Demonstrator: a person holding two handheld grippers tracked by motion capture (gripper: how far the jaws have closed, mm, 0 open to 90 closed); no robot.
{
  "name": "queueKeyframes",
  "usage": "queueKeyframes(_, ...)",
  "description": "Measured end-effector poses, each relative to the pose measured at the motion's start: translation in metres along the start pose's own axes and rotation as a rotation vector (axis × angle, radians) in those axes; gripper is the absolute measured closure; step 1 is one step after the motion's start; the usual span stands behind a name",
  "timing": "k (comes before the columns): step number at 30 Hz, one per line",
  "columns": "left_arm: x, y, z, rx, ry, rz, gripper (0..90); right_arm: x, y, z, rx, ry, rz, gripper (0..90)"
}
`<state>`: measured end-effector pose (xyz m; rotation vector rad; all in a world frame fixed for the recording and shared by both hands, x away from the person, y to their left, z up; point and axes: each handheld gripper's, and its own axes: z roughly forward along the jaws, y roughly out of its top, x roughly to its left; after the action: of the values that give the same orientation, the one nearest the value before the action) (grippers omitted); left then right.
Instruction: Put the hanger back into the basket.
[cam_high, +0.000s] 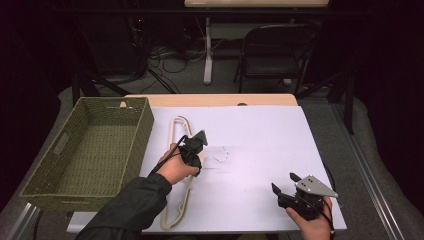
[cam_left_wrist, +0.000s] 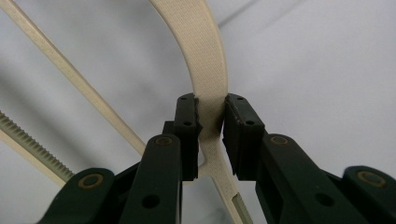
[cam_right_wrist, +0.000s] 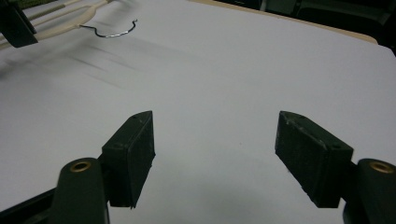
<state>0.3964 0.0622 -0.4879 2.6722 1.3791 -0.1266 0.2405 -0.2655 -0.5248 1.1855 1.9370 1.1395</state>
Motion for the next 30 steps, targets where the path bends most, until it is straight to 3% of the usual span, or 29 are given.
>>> queueKeyframes(13, -0.001, -0.001, -0.036, -0.048, 0.006, 0.004, 76.0, 0.000, 0.000, 0.000, 0.000, -0.003, 0.004, 28.4)
queueKeyframes(22, 0.001, -0.001, -0.053, -0.069, -0.020, -0.001, 76.0, 0.000, -0.001, 0.001, -0.006, -0.009, 0.005, 28.4)
queueKeyframes(30, 0.009, -0.004, -0.085, -0.121, -0.067, -0.017, 76.0, -0.001, -0.001, 0.001, -0.004, -0.012, 0.008, 28.4)
